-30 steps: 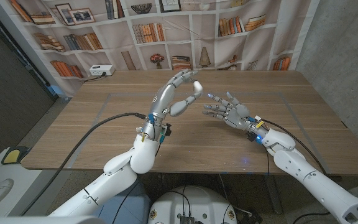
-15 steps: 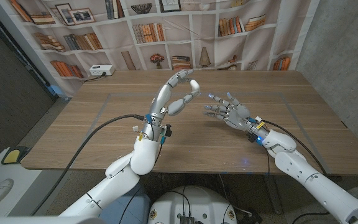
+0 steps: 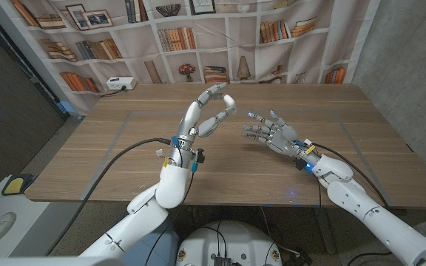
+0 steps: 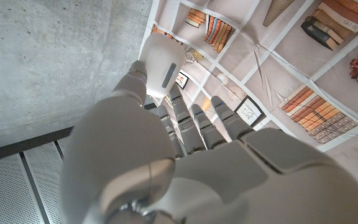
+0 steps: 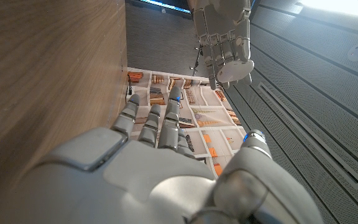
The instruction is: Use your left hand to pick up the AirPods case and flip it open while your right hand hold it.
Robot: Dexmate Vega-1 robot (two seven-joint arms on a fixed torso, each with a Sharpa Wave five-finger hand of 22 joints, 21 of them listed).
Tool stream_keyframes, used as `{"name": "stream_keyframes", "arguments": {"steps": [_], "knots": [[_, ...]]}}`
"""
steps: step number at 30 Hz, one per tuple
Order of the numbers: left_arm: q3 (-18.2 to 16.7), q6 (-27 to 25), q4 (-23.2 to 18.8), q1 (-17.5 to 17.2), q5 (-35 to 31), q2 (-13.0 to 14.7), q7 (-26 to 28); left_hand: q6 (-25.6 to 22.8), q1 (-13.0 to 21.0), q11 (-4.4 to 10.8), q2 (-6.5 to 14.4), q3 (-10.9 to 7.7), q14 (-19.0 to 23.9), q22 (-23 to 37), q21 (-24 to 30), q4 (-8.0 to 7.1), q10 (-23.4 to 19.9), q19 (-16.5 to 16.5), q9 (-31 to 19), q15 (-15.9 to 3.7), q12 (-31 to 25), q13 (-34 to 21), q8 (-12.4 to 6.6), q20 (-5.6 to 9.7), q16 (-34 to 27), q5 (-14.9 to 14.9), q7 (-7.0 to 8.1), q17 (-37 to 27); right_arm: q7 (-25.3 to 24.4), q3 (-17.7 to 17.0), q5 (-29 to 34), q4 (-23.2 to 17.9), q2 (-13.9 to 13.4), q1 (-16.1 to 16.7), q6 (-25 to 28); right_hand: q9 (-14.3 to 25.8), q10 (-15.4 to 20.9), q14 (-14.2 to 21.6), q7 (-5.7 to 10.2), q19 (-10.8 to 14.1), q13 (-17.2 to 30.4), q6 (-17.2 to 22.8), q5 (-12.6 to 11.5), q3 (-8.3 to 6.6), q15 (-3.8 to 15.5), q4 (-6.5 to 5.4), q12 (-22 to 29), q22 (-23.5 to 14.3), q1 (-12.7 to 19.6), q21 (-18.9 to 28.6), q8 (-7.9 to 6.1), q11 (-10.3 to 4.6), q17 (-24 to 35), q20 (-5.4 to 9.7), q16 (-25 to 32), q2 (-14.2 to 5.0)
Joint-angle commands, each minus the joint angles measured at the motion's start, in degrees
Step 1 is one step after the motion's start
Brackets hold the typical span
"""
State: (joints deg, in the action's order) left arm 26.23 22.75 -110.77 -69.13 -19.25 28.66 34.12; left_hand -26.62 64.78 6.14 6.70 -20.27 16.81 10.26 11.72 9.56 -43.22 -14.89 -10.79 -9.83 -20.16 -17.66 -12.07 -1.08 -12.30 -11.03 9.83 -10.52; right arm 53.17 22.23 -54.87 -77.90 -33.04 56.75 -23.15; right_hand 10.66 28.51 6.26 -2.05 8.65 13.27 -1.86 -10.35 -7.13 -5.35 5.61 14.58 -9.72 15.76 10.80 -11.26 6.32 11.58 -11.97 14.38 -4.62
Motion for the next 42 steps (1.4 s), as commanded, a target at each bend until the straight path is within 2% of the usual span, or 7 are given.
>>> {"name": "stream_keyframes", "arguments": {"steps": [1, 17, 31, 32, 33, 34, 42], "knots": [[-0.5, 1.3, 0.9, -0.6, 3.9, -1.7, -1.8, -0.3, 0.5, 6.6, 0.4, 0.16, 1.4, 0.3, 0.4, -0.09, -6.7, -0.1, -0.3, -1.35, -0.2, -4.7, 0.04, -0.4, -0.2, -0.4, -0.04, -0.3, -0.3, 0.2, 0.2, 0.1, 0.1, 0.2, -0.3, 0.2, -0.4, -0.1, -0.22, -0.3, 0.1, -0.4, 0.2, -0.24, 0.24, 0.12, -0.3, -0.1, -0.5, 0.0, 0.06, 0.02, 0.1, -0.05, -0.4, 0.09], [-0.6, 4.3, 3.2, -0.2, 10.5, -3.9, -4.8, -0.4, 0.7, 6.65, 0.6, 0.37, 1.3, 0.3, 0.4, -0.17, -6.5, -0.1, -0.3, -1.26, -0.1, -4.8, 0.17, -0.5, -0.2, -0.4, -0.15, -0.3, -1.6, 0.2, 0.6, -1.0, -0.3, 1.0, -0.6, 0.2, -0.3, -0.1, -0.15, -0.3, 0.0, -0.4, 0.1, -0.32, 0.18, 0.19, -0.5, -0.1, -0.5, 0.0, 0.04, 0.05, 0.1, -0.04, -0.5, 0.05], [-1.5, 5.9, 2.8, -0.7, 15.3, -4.1, -8.1, -0.2, 1.0, 6.65, 0.8, 0.5, 1.1, 0.3, 0.4, -0.2, -6.2, 0.0, -0.3, -0.96, 0.1, -4.9, 0.35, -0.71, -0.1, -0.5, -0.12, -0.4, -3.0, 0.5, 1.6, -2.6, -1.3, 1.4, -1.0, 0.2, -0.9, -0.6, 0.06, -0.5, -0.1, -0.9, 0.1, -0.47, -0.02, 0.38, -1.0, -0.1, -0.4, 0.0, 0.16, -0.07, 0.1, -0.08, -0.8, 0.04], [-1.6, 6.1, 2.8, -0.8, 15.4, -4.1, -8.3, -0.2, 1.0, 6.65, 0.8, 0.51, 1.1, 0.3, 0.4, -0.2, -6.2, 0.0, -0.3, -0.96, 0.1, -4.9, 0.36, -0.73, -0.1, -0.5, -0.02, -0.4, -3.0, 0.5, 1.3, -2.6, -1.2, 1.4, -1.0, 0.2, -0.9, -0.2, 0.08, 0.5, -0.1, -0.9, 0.1, -0.55, -0.37, 0.46, -1.1, -0.1, -0.4, 0.4, 0.15, -0.05, 0.1, 0.91, -0.7, 0.02], [-1.8, 6.2, 2.8, -0.7, 15.1, -4.1, -8.2, -0.2, 1.0, 6.65, 0.8, 0.52, 1.1, 0.3, 0.4, -0.2, -6.2, 0.0, -0.3, -0.96, 0.1, -4.9, 0.38, -0.73, -0.1, -0.5, -0.07, -0.4, -3.3, 0.4, 1.1, -2.8, -1.0, 1.6, -1.1, 0.2, -0.9, 1.7, 0.08, 3.3, 0.0, -1.2, 0.1, -0.76, -2.34, 0.6, -1.3, -0.2, -0.4, 1.3, 0.16, 0.03, 0.1, 1.38, -0.1, -0.14], [-1.9, 6.1, 2.8, -0.7, 14.2, -4.1, -8.0, -0.2, 1.0, 6.64, 0.9, 0.53, 1.1, 0.3, 0.4, -0.2, -6.2, 0.0, -0.3, -0.94, 0.2, -4.9, 0.39, -0.71, -0.1, -0.5, -0.08, -0.4, -3.9, 0.3, 1.1, -3.2, -0.9, 1.8, -1.1, 0.2, -1.0, 2.3, 0.03, 4.2, 0.0, -1.2, 0.1, -0.85, -2.93, 0.73, -1.3, -0.2, -0.3, 1.6, 0.16, 0.08, 0.1, 1.37, 0.1, -0.13], [-2.0, 6.0, 3.2, -0.4, 15.9, -4.6, -9.2, 0.3, 0.9, 6.62, 0.8, 0.82, 0.5, 0.3, 0.3, -0.34, -5.6, 0.2, -0.3, -0.75, 0.5, -4.9, 0.63, -0.62, 0.1, -0.5, 0.14, -0.4, -6.9, 0.2, 1.6, -5.5, -1.3, 2.9, -1.1, 0.2, -0.9, 2.2, 0.41, 5.5, 0.2, -1.6, 0.2, -1.06, -1.65, 1.01, -1.4, -0.3, -0.1, 1.7, 0.2, 0.05, 0.1, 0.09, -0.2, -0.09]]}}
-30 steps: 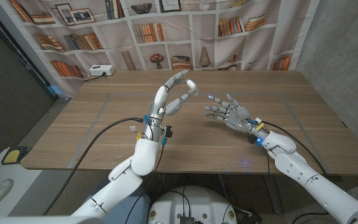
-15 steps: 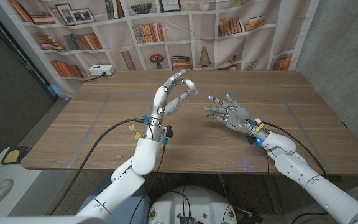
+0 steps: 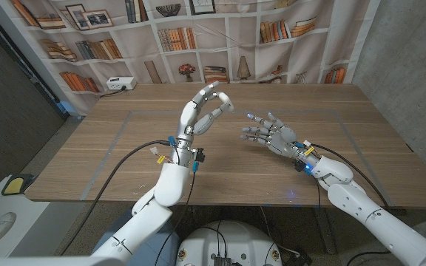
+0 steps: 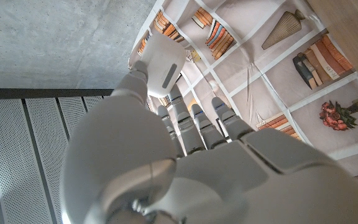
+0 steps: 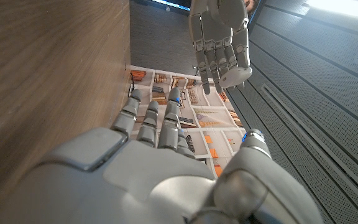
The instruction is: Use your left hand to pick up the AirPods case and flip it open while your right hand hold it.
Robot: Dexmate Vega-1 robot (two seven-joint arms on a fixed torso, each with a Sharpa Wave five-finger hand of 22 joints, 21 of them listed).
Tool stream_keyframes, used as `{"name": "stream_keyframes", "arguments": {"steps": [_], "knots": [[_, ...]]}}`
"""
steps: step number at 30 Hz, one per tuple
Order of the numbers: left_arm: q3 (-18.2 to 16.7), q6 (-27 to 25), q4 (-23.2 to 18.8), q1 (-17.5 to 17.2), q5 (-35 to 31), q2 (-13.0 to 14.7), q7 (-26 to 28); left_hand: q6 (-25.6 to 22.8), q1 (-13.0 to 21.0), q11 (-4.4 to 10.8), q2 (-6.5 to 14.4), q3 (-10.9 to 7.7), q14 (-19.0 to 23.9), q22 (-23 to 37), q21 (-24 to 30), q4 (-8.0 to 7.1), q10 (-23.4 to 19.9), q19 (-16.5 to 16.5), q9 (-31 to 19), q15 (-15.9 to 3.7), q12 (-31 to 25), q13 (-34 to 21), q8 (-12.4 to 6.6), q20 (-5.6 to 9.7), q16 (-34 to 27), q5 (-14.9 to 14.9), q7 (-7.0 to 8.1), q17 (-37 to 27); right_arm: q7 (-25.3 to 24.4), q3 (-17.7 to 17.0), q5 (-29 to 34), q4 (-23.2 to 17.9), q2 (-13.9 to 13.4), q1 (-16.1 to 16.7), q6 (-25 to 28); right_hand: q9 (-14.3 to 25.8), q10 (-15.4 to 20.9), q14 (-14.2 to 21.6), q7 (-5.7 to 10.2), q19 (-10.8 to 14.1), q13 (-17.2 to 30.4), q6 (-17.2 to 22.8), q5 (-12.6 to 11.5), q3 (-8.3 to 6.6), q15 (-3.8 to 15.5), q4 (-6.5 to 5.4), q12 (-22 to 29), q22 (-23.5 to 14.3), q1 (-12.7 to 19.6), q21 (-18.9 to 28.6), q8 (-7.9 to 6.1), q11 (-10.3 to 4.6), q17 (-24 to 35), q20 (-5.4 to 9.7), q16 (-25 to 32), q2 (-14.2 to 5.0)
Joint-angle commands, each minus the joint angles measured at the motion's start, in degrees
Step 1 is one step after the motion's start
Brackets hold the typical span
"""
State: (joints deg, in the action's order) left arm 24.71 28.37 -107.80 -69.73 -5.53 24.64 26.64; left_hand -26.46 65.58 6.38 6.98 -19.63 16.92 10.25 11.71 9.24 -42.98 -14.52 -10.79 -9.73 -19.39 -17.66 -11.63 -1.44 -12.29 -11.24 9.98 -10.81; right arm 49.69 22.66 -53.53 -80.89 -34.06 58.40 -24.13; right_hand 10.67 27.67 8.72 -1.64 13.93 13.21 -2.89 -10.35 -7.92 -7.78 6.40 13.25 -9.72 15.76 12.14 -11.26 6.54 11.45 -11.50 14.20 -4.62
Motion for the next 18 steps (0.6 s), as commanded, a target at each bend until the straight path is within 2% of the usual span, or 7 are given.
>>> {"name": "stream_keyframes", "arguments": {"steps": [1, 8, 13, 18], "knots": [[-0.5, 0.3, 0.3, 0.2, 2.4, -0.8, -1.6, 0.2, 0.1, 6.38, 0.5, 0.2, 0.4, 0.3, 0.3, -0.03, -5.8, -0.1, -0.3, -0.81, -0.2, -4.9, 0.19, -0.29, 0.1, -0.3, 0.0, -0.1, -3.9, -0.3, 0.2, -2.8, -0.3, 1.4, -0.1, 0.2, -0.1, -0.3, 0.02, 0.2, 0.2, -0.6, 0.2, -0.28, 0.85, 0.23, -0.1, -0.3, -0.1, 0.4, 0.2, -0.24, 0.2, -0.43, 0.0, -0.09], [-0.6, 2.1, 2.2, 1.8, 1.6, -1.7, -1.5, 0.2, 0.0, 6.39, 0.6, 0.35, 0.3, 0.3, 0.4, -0.12, -5.7, -0.2, -0.3, -0.82, -0.1, -5.0, 0.21, -0.31, 0.1, -0.3, 0.03, -0.2, -4.9, -0.5, -0.7, -5.2, -0.2, 2.3, 0.1, 0.2, -0.4, -0.9, -0.02, -0.2, 0.3, -0.9, 0.2, -0.34, 0.59, 0.34, -0.2, -0.3, 0.0, 0.1, 0.26, -0.1, 0.2, -0.69, -0.3, -0.01], [0.0, 4.3, 4.4, 3.6, 5.1, -1.7, -4.2, 0.3, 0.0, 6.39, 0.6, 0.44, 0.3, 0.3, 0.4, -0.1, -5.7, -0.2, -0.3, -0.79, -0.1, -5.0, 0.26, -0.26, 0.1, -0.3, 0.17, -0.2, -5.9, -1.0, -1.9, -6.9, 0.6, 3.4, -0.8, 0.2, -0.6, -0.9, 0.02, -0.3, 0.3, -1.1, 0.2, -0.35, 0.55, 0.41, -0.3, -0.3, 0.0, -0.1, 0.29, 0.03, 0.2, -0.76, -0.4, 0.08], [0.1, 4.9, 5.5, 4.3, 6.7, -2.3, -5.2, 0.5, -0.1, 6.39, 0.6, 0.59, 0.3, 0.3, 0.4, -0.24, -5.7, -0.2, -0.4, -0.68, 0.0, -5.0, 0.33, -0.46, 0.1, -0.2, 0.07, -0.2, -7.7, -1.3, -1.7, -9.2, 0.0, 4.5, -0.6, 0.2, -0.7, 0.3, -0.03, 0.8, 0.4, -1.2, 0.2, -0.38, 0.96, 0.39, -0.3, -0.4, -0.2, 0.3, 0.24, 0.08, 0.3, -0.5, 0.1, 0.1]]}}
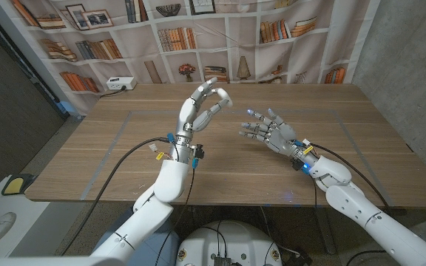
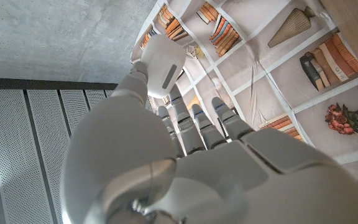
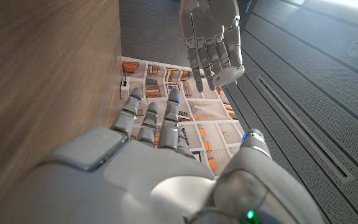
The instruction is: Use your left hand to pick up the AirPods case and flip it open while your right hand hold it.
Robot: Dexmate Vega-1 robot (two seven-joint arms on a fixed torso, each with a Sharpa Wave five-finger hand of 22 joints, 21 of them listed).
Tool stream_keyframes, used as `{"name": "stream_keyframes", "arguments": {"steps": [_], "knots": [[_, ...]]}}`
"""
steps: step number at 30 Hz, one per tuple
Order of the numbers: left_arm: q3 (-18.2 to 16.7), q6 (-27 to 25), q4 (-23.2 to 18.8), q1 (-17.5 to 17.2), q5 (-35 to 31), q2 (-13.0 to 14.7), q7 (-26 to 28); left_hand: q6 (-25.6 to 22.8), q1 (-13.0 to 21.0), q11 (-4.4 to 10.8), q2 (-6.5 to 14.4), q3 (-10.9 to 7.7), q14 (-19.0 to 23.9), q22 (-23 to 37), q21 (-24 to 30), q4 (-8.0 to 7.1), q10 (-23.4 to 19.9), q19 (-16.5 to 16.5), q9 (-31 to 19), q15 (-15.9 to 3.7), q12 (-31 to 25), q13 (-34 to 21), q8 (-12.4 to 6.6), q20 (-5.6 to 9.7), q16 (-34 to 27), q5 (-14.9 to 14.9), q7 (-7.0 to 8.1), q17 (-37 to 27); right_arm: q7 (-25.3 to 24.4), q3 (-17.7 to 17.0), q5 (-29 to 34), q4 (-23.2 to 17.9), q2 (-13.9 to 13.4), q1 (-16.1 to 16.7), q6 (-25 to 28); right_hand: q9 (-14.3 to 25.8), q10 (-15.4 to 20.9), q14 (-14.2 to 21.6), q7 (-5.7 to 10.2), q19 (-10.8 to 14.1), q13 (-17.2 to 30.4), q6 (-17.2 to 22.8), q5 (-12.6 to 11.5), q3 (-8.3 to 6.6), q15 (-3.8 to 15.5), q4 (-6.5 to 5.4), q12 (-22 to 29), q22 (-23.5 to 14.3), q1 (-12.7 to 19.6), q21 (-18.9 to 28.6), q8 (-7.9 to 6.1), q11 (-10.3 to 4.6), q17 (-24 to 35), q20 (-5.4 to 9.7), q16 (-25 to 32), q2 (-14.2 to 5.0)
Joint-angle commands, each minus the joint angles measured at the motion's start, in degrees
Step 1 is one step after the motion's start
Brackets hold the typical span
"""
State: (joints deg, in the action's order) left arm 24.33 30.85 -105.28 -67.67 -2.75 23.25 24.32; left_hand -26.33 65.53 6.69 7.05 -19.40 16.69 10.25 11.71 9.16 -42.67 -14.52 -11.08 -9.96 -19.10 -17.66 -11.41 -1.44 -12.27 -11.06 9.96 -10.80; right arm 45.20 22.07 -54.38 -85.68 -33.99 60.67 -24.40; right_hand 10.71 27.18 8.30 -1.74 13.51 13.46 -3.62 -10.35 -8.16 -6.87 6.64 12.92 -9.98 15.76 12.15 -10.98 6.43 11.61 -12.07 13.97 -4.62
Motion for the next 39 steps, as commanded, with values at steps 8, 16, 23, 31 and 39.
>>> {"name": "stream_keyframes", "arguments": {"steps": [8, 16, 23, 31, 39], "knots": [[0.8, 3.7, 4.8, 3.0, 7.9, -1.5, -5.3, 0.5, -0.2, 6.09, 0.6, 0.53, 0.5, 0.4, 0.4, -0.26, -5.9, -0.2, -0.1, -0.39, -0.2, -5.1, 0.13, -0.56, 0.1, -0.4, 0.11, -0.2, -8.0, -0.4, -0.2, -8.0, -0.5, 4.0, 0.7, 0.2, -1.2, -1.4, 0.08, 1.0, 0.3, -0.5, 0.2, -0.31, -0.49, 0.54, -0.4, -0.2, 0.2, -0.1, -0.12, 0.23, 0.2, -0.28, -0.6, 0.35], [1.0, 4.4, 6.1, 3.4, 10.2, -1.9, -6.8, 1.1, -0.2, 6.09, 0.7, 0.66, 0.5, 0.4, 0.5, -0.24, -5.8, -0.3, -0.1, -0.38, -0.1, -5.2, 0.34, -0.57, 0.0, -0.3, 0.1, -0.2, -9.5, 0.0, 0.1, -8.5, -0.2, 4.0, 0.7, 0.2, -1.3, -1.8, 0.15, 0.3, 0.3, -0.7, 0.2, -0.45, -0.21, 0.64, -0.4, -0.2, 0.3, -0.5, -0.11, 0.14, 0.2, -0.29, -0.8, 0.29], [1.5, 5.2, 7.3, 3.9, 12.2, -2.4, -8.4, 0.4, -0.1, 6.09, 0.7, 0.77, 0.4, 0.4, 0.6, -0.21, -5.7, -0.7, -0.1, -0.36, 0.0, -5.2, 0.02, -0.56, 0.0, -0.3, 0.11, -0.2, -12.6, -0.1, -0.1, -10.7, 0.2, 5.6, 0.5, 0.2, -0.9, -1.5, 0.26, -0.4, 0.4, -0.8, 0.0, -0.84, 0.47, 0.95, -0.3, -0.2, 0.9, -0.8, -0.13, -0.52, 0.3, -0.23, -0.7, 0.02], [2.3, 6.1, 9.0, 4.9, 16.0, -3.0, -11.2, 1.0, 0.0, 6.09, 0.8, 0.87, 0.3, 0.4, 0.6, -0.14, -5.7, -0.7, -0.1, -0.3, 0.1, -5.3, 0.27, -0.58, 0.1, -0.3, 0.07, -0.2, -13.6, -0.1, -0.8, -12.6, -0.5, 6.4, 1.5, 0.2, -0.9, -1.5, 0.19, -0.6, 0.4, -0.9, -0.1, -1.11, 0.6, 1.18, -0.3, -0.2, 1.3, -0.9, -0.13, -0.66, 0.3, -0.18, -0.7, -0.12], [2.9, 6.7, 10.1, 6.0, 19.0, -3.0, -13.9, 1.4, 0.6, 6.08, 1.1, 0.69, 0.0, 0.4, 0.6, 0.13, -5.4, -0.6, -0.1, -0.09, 0.3, -5.4, 0.37, -0.65, 0.2, -0.4, 0.21, -0.2, -12.1, 0.3, -1.9, -12.7, -0.2, 6.1, 1.7, 0.2, -0.6, -1.4, 0.09, -0.6, 0.5, -1.1, -0.1, -1.32, 0.6, 1.36, -0.2, -0.2, 1.7, -0.9, -0.12, -0.59, 0.2, -0.14, -0.7, -0.21]]}}
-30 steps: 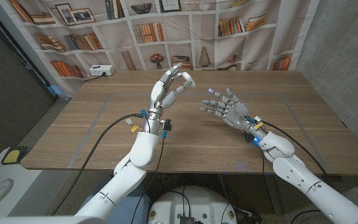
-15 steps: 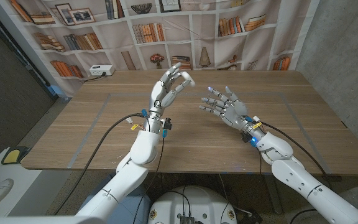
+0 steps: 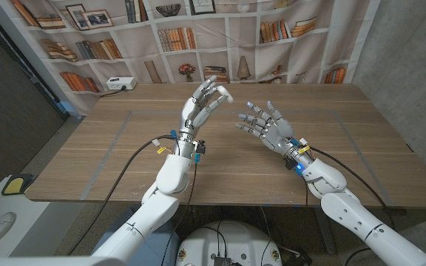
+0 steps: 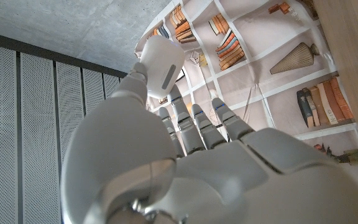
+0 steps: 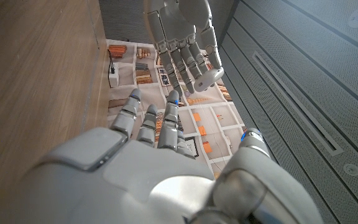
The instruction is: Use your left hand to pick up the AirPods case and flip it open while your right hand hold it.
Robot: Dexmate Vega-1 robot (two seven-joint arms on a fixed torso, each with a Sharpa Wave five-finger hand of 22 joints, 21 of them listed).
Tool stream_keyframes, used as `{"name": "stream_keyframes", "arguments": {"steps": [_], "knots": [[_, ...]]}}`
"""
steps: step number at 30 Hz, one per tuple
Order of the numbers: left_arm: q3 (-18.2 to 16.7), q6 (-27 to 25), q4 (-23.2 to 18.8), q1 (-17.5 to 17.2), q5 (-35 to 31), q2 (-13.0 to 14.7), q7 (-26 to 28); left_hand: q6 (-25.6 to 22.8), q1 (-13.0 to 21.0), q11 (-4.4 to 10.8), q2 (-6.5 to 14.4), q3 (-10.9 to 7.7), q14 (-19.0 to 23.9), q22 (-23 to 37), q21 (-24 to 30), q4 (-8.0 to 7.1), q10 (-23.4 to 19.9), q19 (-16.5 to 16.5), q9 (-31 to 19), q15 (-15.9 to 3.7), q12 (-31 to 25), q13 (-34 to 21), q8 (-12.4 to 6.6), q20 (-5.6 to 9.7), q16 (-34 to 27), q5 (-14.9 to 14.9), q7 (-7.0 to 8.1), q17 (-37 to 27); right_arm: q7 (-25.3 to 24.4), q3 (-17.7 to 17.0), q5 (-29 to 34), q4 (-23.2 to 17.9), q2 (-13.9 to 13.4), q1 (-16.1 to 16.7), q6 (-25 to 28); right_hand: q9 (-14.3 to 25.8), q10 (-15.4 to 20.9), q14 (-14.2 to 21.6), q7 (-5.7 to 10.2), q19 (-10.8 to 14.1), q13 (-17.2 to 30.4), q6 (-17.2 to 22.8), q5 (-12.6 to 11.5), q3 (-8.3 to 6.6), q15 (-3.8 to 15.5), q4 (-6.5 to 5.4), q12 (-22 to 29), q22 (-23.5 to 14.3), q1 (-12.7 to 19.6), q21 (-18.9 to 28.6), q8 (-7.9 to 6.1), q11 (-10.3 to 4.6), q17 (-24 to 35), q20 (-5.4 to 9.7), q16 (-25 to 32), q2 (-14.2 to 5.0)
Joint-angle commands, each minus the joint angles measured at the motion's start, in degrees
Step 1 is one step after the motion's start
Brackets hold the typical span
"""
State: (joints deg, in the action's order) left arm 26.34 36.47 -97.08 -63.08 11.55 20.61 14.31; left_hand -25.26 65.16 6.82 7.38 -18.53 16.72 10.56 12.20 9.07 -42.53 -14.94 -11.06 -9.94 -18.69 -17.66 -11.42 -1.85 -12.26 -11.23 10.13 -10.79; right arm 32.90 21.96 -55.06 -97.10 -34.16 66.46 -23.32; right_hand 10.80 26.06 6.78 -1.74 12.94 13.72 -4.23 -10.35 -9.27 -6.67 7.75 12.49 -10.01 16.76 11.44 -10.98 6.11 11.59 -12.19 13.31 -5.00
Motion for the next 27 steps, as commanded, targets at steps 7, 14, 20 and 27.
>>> {"name": "stream_keyframes", "arguments": {"steps": [7, 14, 20, 27], "knots": [[1.3, 1.1, 2.7, 1.8, 6.9, -0.7, -5.5, 0.9, 1.4, 5.92, 1.0, -0.28, -0.5, 0.1, 0.1, 0.31, -5.1, -0.1, -0.1, 0.1, 0.1, -5.4, 0.5, -0.2, 0.3, -0.3, 0.02, -0.3, -0.7, 1.0, -1.3, -2.3, 0.1, 0.6, 1.4, 0.1, 0.5, -1.6, -0.03, -1.2, 0.1, -0.5, -0.1, -0.32, 0.13, 0.58, 0.1, -0.1, 1.2, -0.6, -0.21, 0.03, 0.2, -0.07, -0.8, 0.59], [1.9, 1.2, 3.7, 2.3, 9.8, -0.7, -8.1, 0.9, 1.6, 5.93, 1.0, -0.29, -0.6, 0.1, 0.1, 0.37, -4.9, 0.0, -0.1, 0.22, 0.3, -5.4, 0.46, -0.27, 0.3, -0.3, -0.01, -0.3, -1.9, 1.6, -1.2, -3.6, 0.0, 0.9, 2.6, 0.1, 0.6, -2.7, -0.33, -3.2, 0.0, -0.4, -0.2, -0.57, 0.04, 0.69, 0.0, -0.1, 1.5, -1.1, -0.29, -0.2, 0.2, -0.05, -1.1, 0.53], [1.9, 1.7, 3.9, 2.6, 10.5, -0.7, -9.0, 1.0, 1.7, 5.94, 1.1, -0.26, -0.7, 0.1, 0.0, 0.36, -4.7, 0.1, -0.1, 0.25, 0.4, -5.5, 0.43, -0.25, 0.3, -0.4, 0.0, -0.3, -3.7, 1.2, -0.8, -5.6, -1.7, 1.7, 3.9, 0.2, 4.0, 1.9, -1.64, 2.9, 0.3, 1.4, -0.2, -1.06, 1.34, 0.28, 1.2, -0.3, 1.5, 1.3, -1.01, -0.97, 0.8, 1.63, 1.1, 0.0], [1.9, 1.7, 3.8, 2.6, 11.4, -0.7, -9.8, 1.1, 1.8, 5.95, 1.1, -0.21, -0.7, 0.1, 0.0, 0.33, -4.7, 0.2, -0.1, 0.3, 0.5, -5.5, 0.41, -0.27, 0.3, -0.4, 0.11, -0.3, -4.8, 0.8, -0.9, -6.7, -3.2, 2.7, 4.9, 0.6, 7.2, 5.7, -2.13, 7.9, 1.6, 4.8, -0.1, -1.16, 2.15, -0.19, 2.7, -0.6, 0.9, 2.9, -2.14, -1.88, 2.0, 3.96, 3.2, -0.37]]}}
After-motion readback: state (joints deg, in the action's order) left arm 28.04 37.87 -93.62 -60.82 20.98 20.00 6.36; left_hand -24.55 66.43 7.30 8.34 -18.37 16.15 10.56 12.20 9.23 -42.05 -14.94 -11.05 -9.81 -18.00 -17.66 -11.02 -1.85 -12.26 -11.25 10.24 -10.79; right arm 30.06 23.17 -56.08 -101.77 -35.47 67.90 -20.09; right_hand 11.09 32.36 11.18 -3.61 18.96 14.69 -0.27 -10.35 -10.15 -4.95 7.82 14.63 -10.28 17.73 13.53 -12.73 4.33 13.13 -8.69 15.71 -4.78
